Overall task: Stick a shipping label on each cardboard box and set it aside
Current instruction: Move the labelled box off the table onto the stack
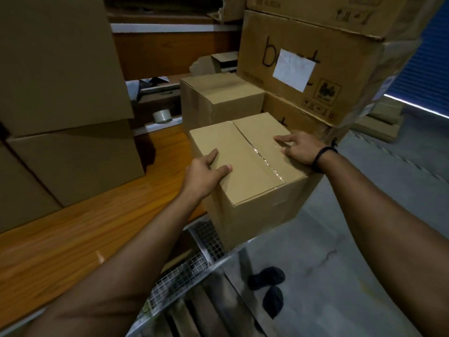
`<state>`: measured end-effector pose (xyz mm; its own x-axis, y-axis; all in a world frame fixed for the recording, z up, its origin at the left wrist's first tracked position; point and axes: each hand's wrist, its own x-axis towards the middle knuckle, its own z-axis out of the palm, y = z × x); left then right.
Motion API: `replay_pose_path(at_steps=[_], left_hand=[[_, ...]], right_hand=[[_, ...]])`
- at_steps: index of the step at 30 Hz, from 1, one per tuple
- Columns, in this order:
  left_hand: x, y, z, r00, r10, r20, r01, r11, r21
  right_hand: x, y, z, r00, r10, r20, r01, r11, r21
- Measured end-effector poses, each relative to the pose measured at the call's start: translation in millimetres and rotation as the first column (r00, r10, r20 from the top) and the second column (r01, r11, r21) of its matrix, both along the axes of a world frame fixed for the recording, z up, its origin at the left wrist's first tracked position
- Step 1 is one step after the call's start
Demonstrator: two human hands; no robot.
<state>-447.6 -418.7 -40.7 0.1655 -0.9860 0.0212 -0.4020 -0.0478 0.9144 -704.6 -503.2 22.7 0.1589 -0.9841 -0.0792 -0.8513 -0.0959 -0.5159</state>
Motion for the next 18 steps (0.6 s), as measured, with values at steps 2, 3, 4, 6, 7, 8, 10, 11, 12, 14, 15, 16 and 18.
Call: replay_pose_path(at_steps=[2, 3, 4, 6, 7, 8, 10, 11, 12, 14, 15, 16, 18], left_hand=[[-11.3, -21.6, 1.7, 1.000, -0.012, -0.015, 0.012, 1.000, -0.008], [-16.1, -33.2, 3.5, 1.000, -0.017, -0.021, 0.017, 1.000, -0.015], [-20.3, -45.1, 5.0, 0.999, -0.023, -0.027, 0.022, 1.000, -0.021], [-26.4, -68.2, 5.4, 0.999, -0.027, -0.039, 0.025, 0.999, -0.035], [-28.6, -78.6, 4.5, 0.999, -0.030, -0.039, 0.028, 0.999, -0.044], [-30.6, -88.4, 3.8, 0.999, -0.032, -0.032, 0.030, 0.998, -0.052], [-33.4, -104.2, -0.5, 1.000, -0.029, -0.004, 0.028, 0.998, -0.063], [-34.7, -112.4, -3.9, 1.000, -0.022, 0.007, 0.023, 0.998, -0.065], [-36.4, -119.0, -7.5, 1.000, -0.017, 0.015, 0.018, 0.998, -0.066], [-39.4, -131.1, -14.1, 1.000, -0.003, 0.026, 0.005, 0.998, -0.066], [-40.6, -135.0, -16.2, 1.000, 0.002, 0.028, 0.000, 0.998, -0.062], [-41.5, -140.2, -17.1, 0.999, 0.010, 0.032, -0.008, 0.998, -0.057], [-43.1, -149.4, -18.0, 0.999, 0.028, 0.032, -0.027, 0.998, -0.056]], right_hand=[[-7.9, -25.5, -0.8, 0.999, -0.020, 0.027, 0.020, 1.000, -0.015], [-11.2, -38.8, -1.0, 0.998, -0.034, 0.048, 0.035, 0.999, -0.029], [-13.9, -51.6, -1.8, 0.997, -0.046, 0.067, 0.048, 0.998, -0.036], [-18.7, -75.2, -3.6, 0.995, -0.049, 0.087, 0.054, 0.997, -0.052], [-21.1, -86.4, -4.7, 0.995, -0.040, 0.087, 0.046, 0.997, -0.067], [-23.0, -98.2, -5.8, 0.996, -0.033, 0.083, 0.040, 0.995, -0.087], [-25.7, -118.3, -10.5, 0.997, -0.021, 0.074, 0.029, 0.994, -0.107], [-26.5, -128.4, -13.8, 0.997, -0.012, 0.075, 0.020, 0.994, -0.110], [-27.1, -136.9, -16.9, 0.997, -0.001, 0.071, 0.009, 0.994, -0.113], [-27.6, -152.5, -23.8, 0.999, 0.010, 0.048, -0.004, 0.992, -0.129], [-27.8, -158.9, -26.0, 0.999, 0.014, 0.029, -0.009, 0.990, -0.142], [-27.7, -166.1, -26.1, 1.000, 0.022, 0.004, -0.021, 0.988, -0.154], [-28.7, -179.4, -24.2, 0.997, 0.055, -0.053, -0.063, 0.984, -0.168]])
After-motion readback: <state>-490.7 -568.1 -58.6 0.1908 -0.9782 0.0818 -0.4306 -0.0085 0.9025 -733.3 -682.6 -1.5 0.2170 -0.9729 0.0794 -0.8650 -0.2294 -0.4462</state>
